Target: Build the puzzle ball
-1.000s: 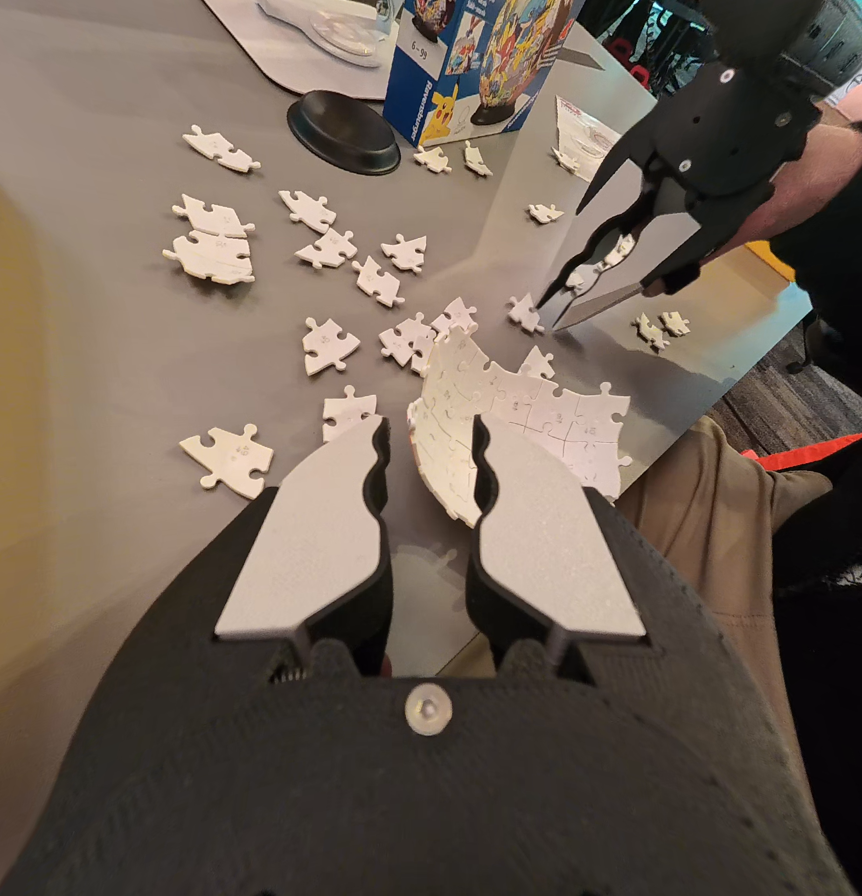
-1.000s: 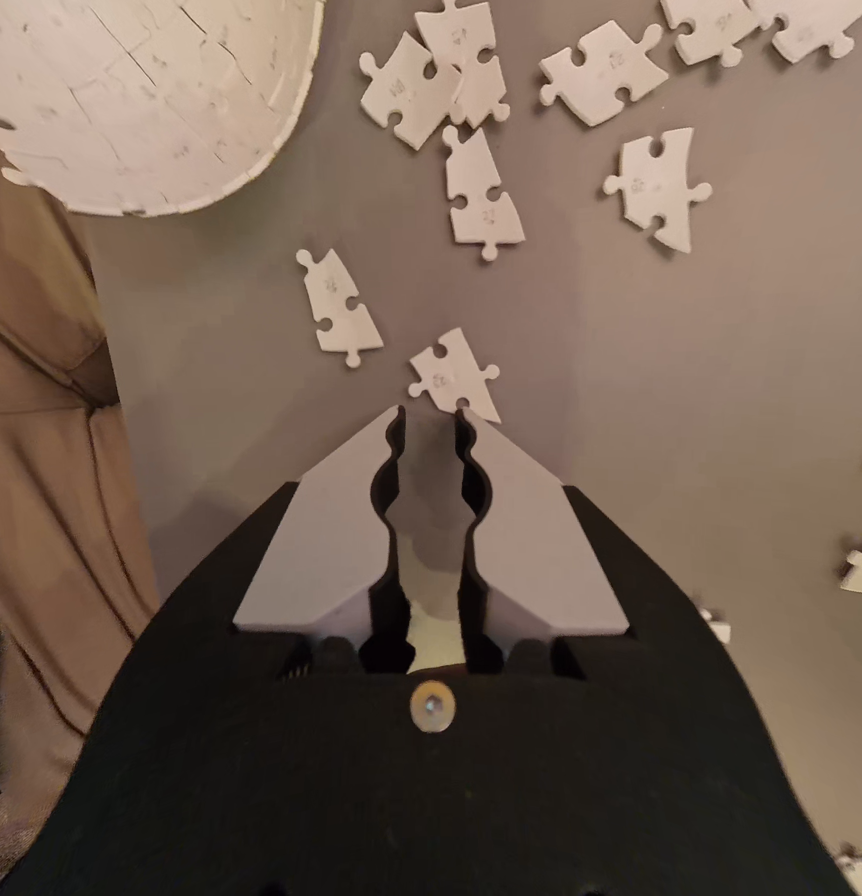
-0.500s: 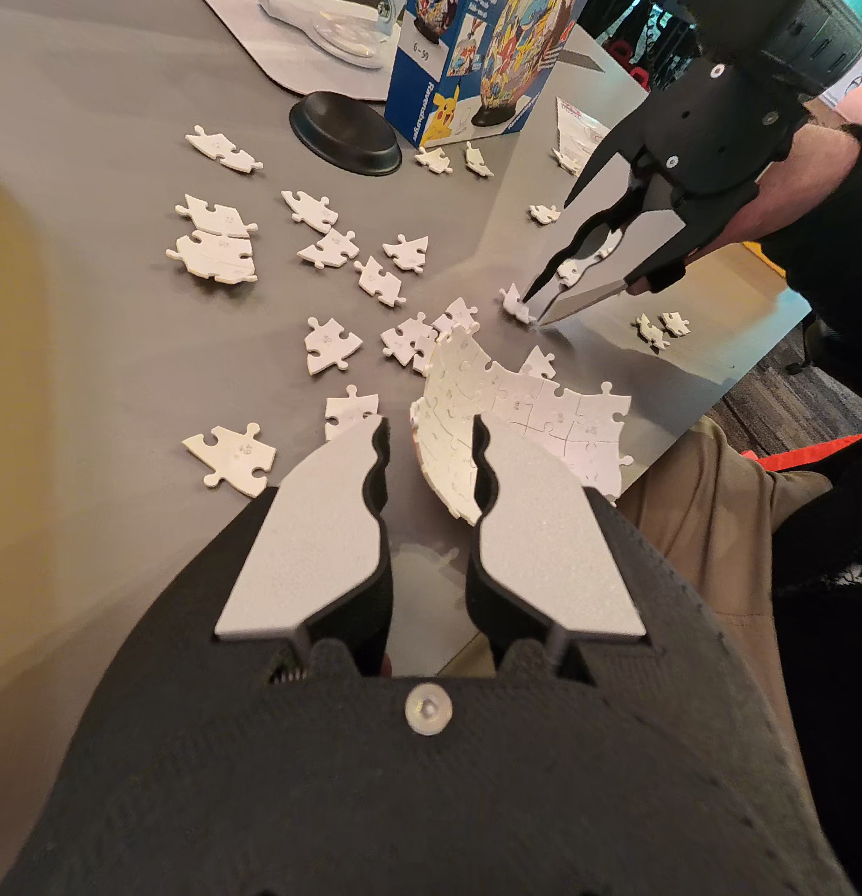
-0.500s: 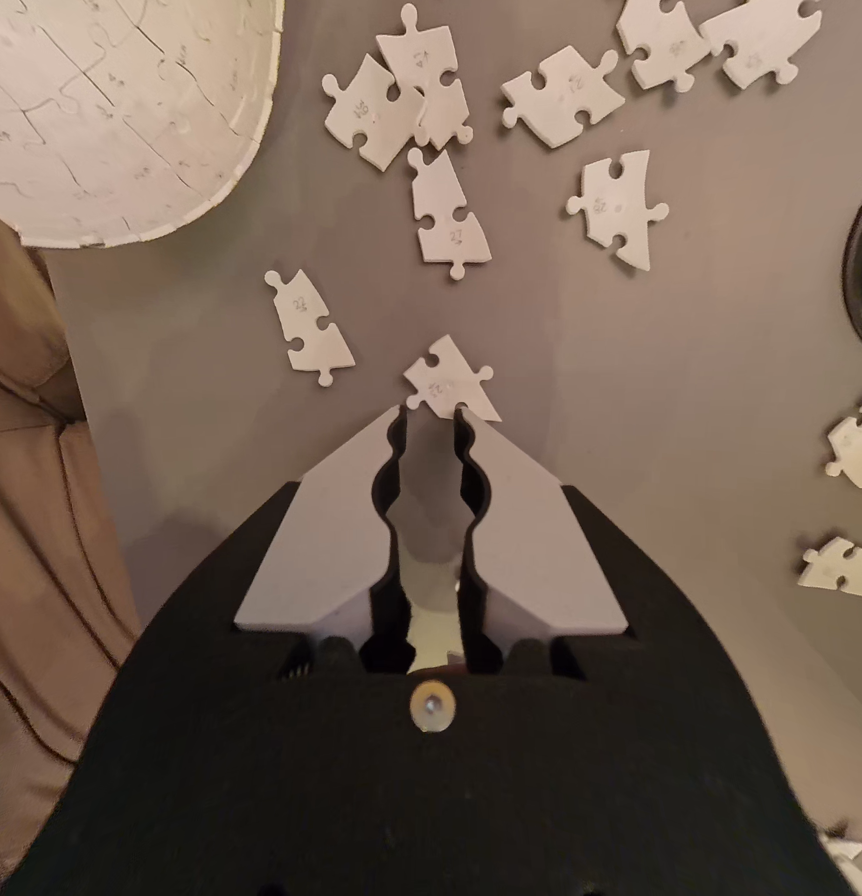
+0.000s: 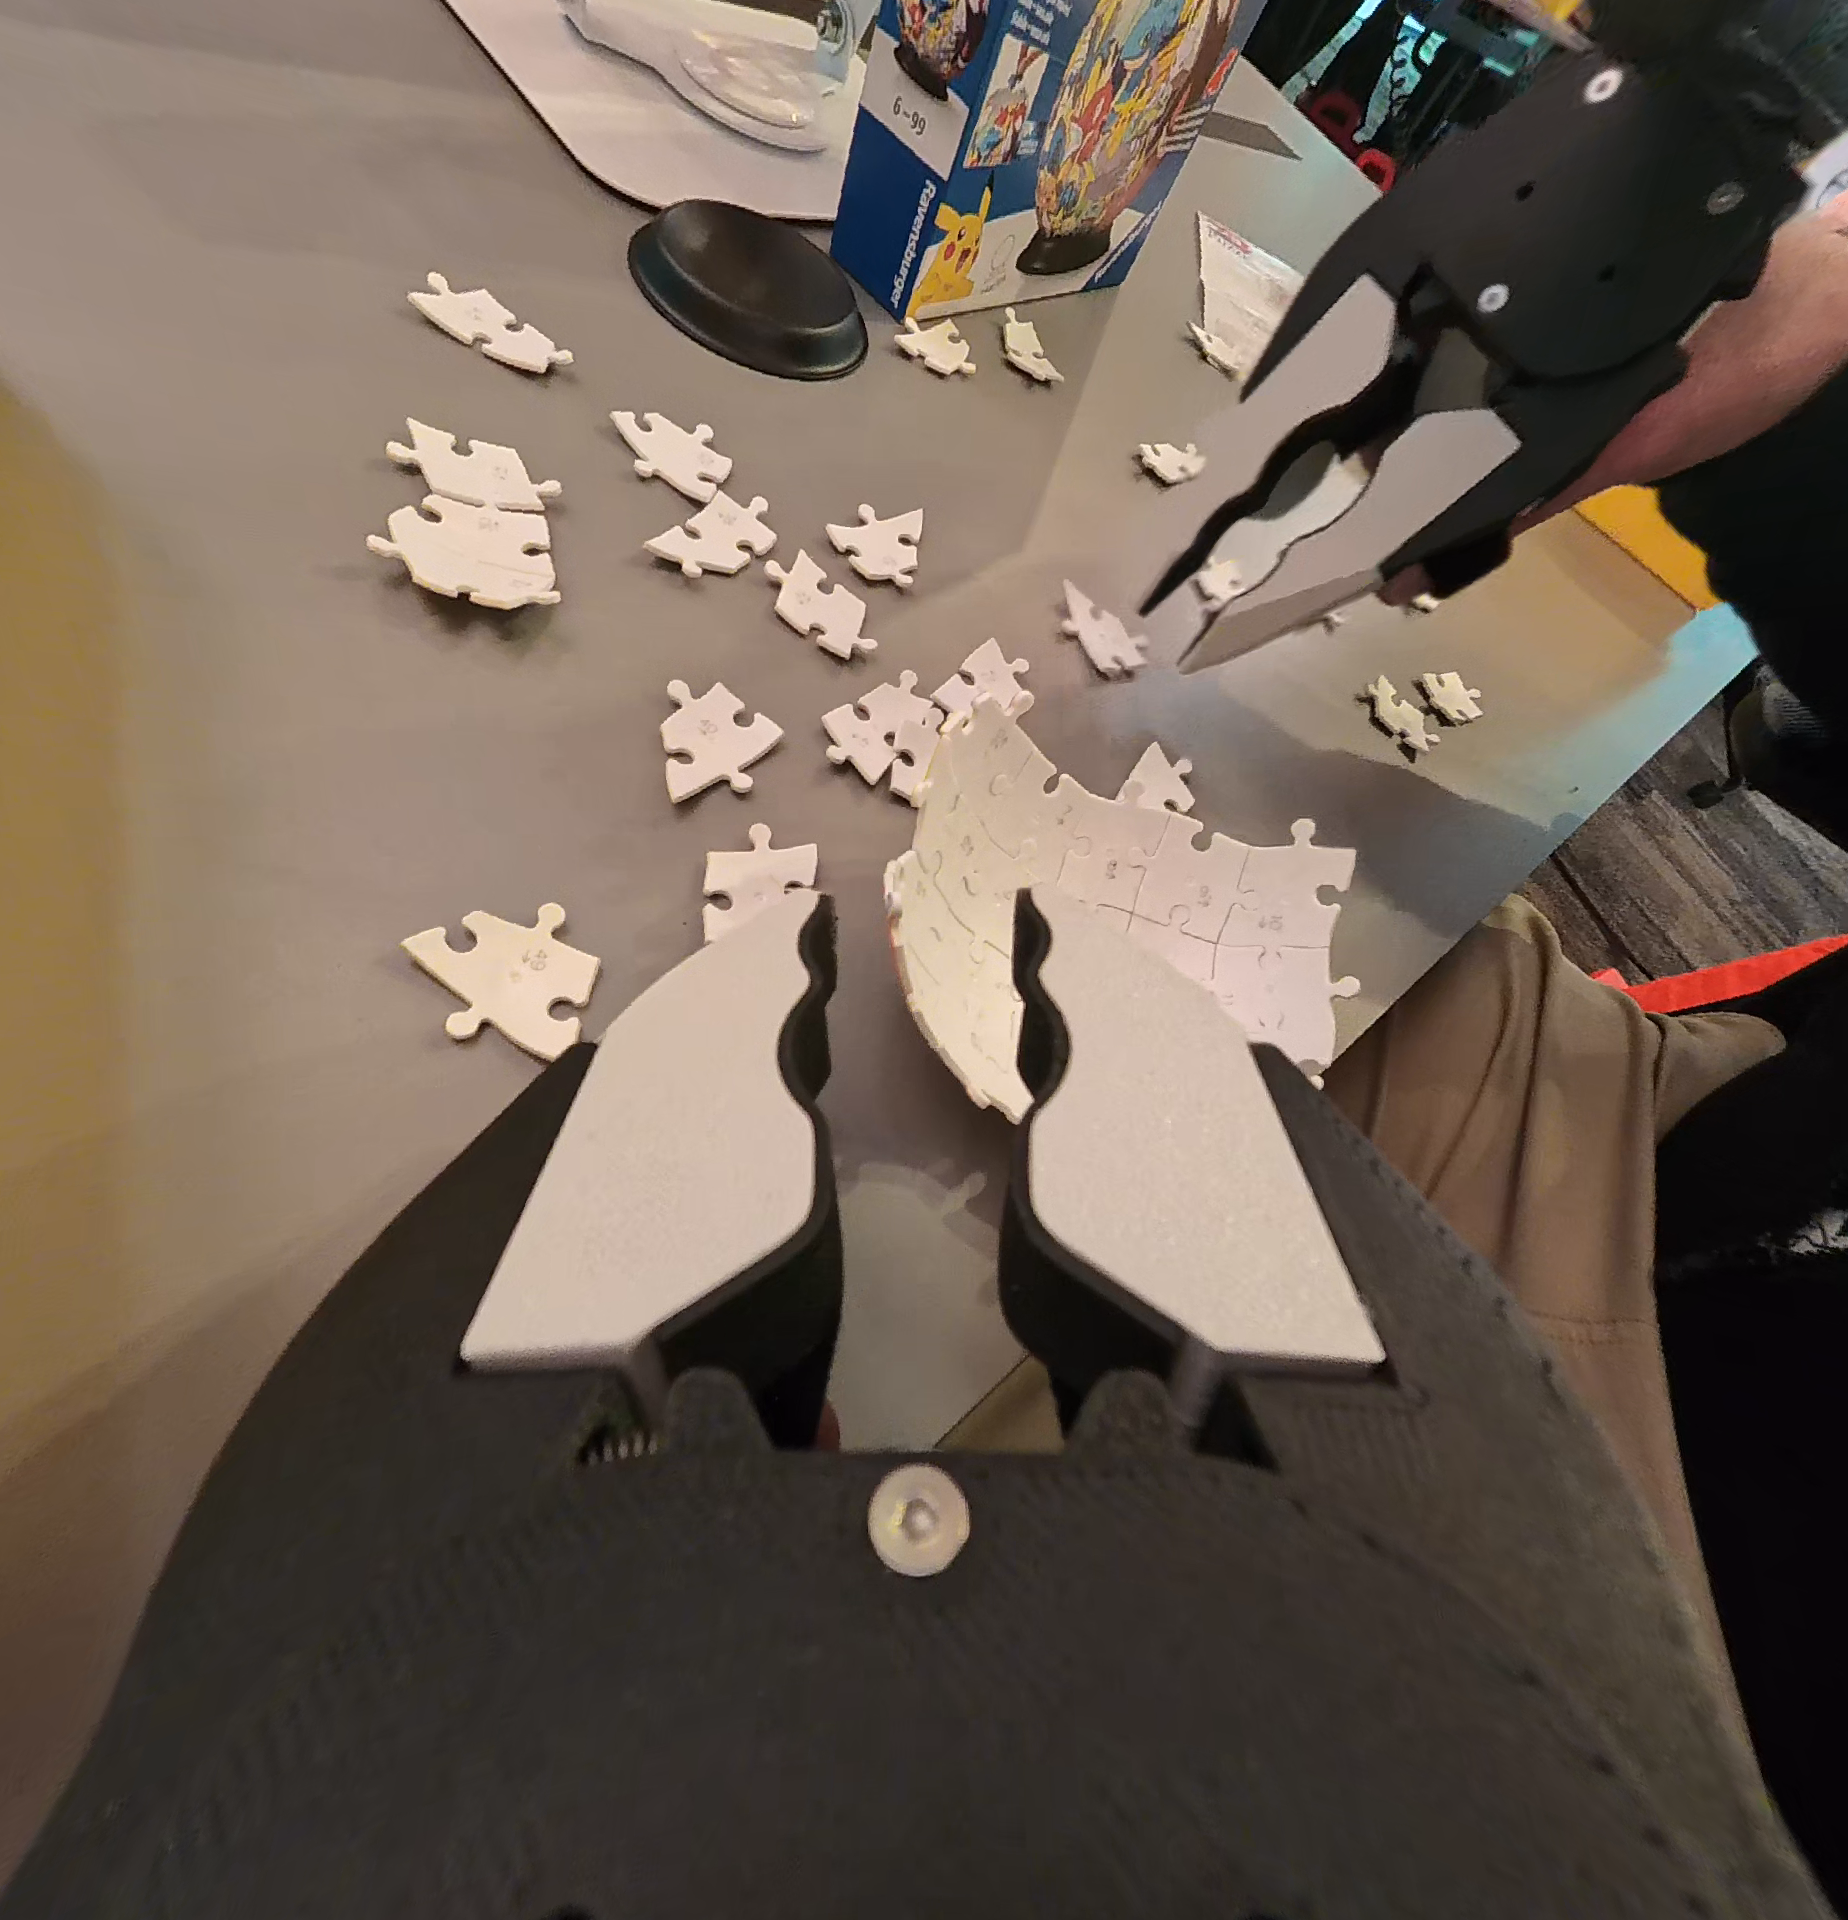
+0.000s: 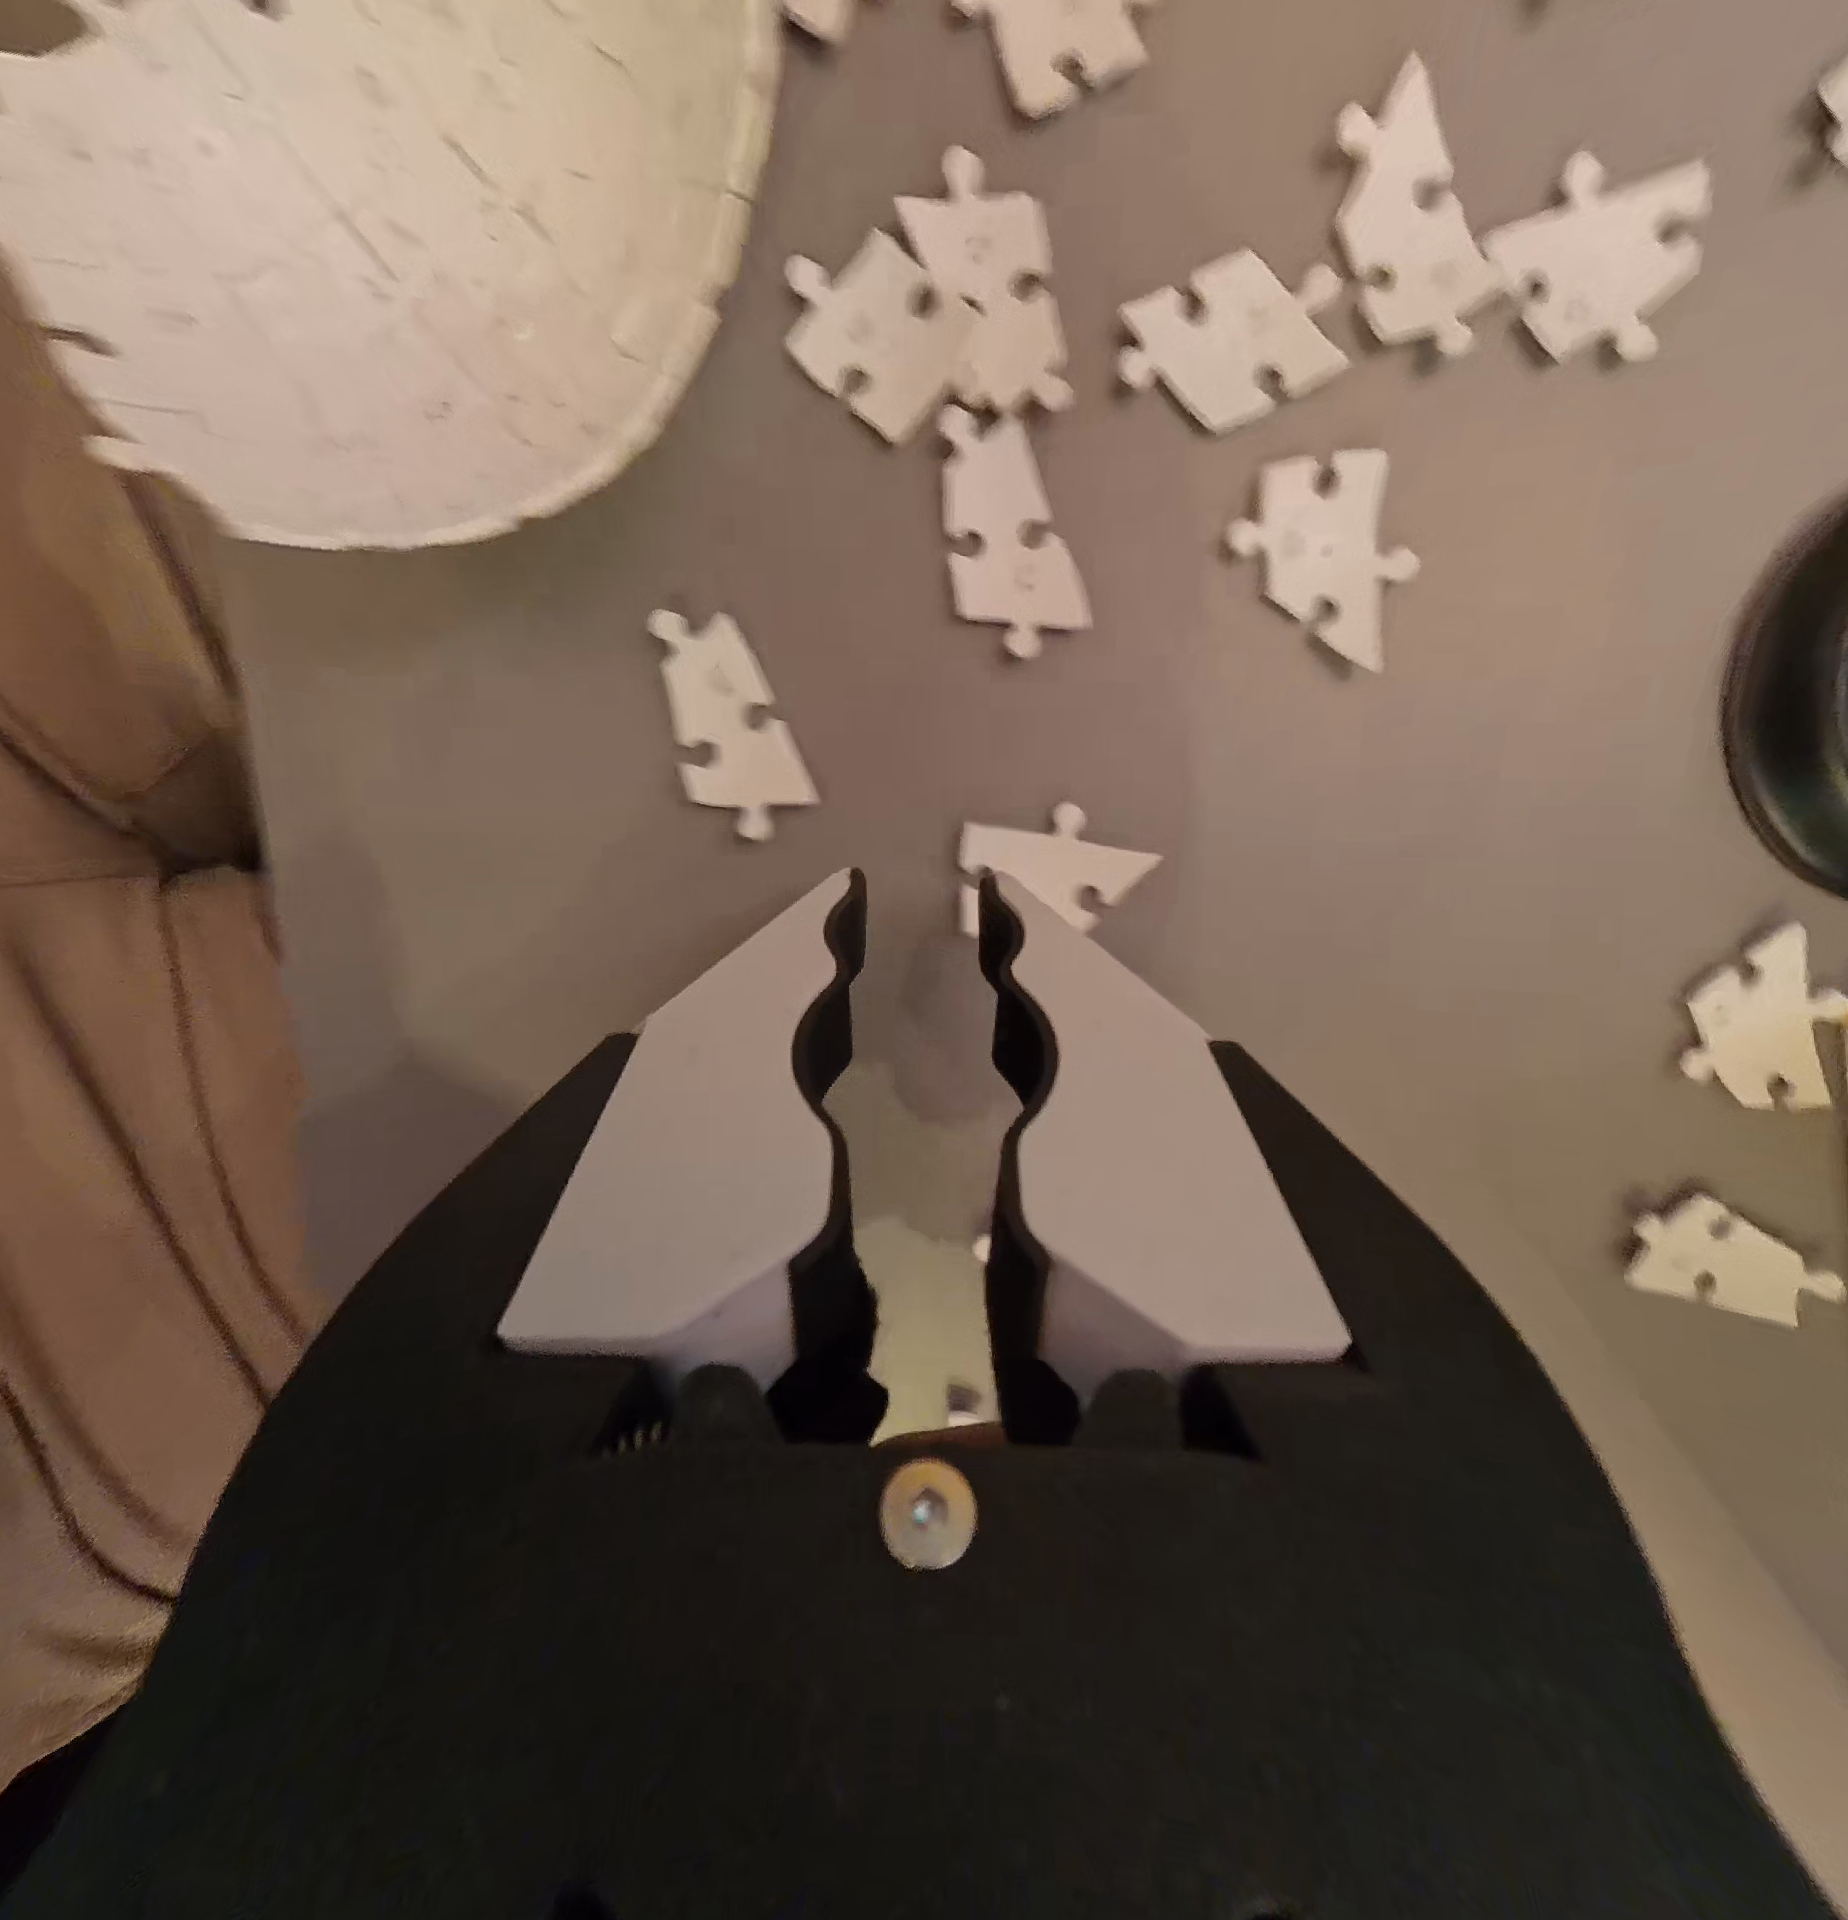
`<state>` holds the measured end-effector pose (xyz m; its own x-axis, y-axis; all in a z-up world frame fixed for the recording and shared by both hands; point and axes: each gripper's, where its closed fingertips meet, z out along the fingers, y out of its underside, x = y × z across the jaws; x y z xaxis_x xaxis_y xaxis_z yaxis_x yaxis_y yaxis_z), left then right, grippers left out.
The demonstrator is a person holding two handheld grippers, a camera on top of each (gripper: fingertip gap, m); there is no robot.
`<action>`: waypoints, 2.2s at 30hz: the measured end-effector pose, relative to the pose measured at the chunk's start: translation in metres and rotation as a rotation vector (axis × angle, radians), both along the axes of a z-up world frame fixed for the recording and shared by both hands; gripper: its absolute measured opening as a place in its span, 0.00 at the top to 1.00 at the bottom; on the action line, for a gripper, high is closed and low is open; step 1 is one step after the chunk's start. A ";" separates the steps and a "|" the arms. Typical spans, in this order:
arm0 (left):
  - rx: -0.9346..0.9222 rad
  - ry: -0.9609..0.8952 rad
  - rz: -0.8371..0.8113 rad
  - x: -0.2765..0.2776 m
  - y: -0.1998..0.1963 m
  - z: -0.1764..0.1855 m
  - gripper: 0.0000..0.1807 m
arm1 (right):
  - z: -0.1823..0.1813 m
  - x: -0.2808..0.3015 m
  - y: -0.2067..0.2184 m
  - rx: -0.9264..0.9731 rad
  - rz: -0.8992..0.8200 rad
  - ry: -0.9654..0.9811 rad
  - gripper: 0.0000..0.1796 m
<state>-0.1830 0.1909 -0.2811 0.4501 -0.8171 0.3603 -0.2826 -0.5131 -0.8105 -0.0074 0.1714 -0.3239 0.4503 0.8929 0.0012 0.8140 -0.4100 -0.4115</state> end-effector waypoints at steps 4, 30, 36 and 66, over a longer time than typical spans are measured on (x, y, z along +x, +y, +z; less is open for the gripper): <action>-0.003 0.001 0.001 0.000 0.001 -0.001 0.82 | 0.002 -0.027 -0.016 0.015 0.114 0.030 0.88; -0.003 -0.004 0.001 -0.001 0.001 0.000 0.82 | -0.004 -0.015 -0.037 -0.008 -0.032 0.126 0.91; 0.004 -0.007 0.006 -0.002 0.001 0.003 0.82 | 0.005 -0.015 -0.030 0.032 -0.032 0.149 0.89; 0.008 -0.015 0.001 -0.001 -0.001 0.006 0.82 | -0.007 -0.023 -0.024 0.004 -0.023 0.213 1.00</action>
<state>-0.1840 0.1901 -0.2748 0.4458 -0.8195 0.3602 -0.2694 -0.5066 -0.8190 -0.0307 0.1475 -0.3310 0.4612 0.8825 -0.0921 0.6991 -0.4253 -0.5748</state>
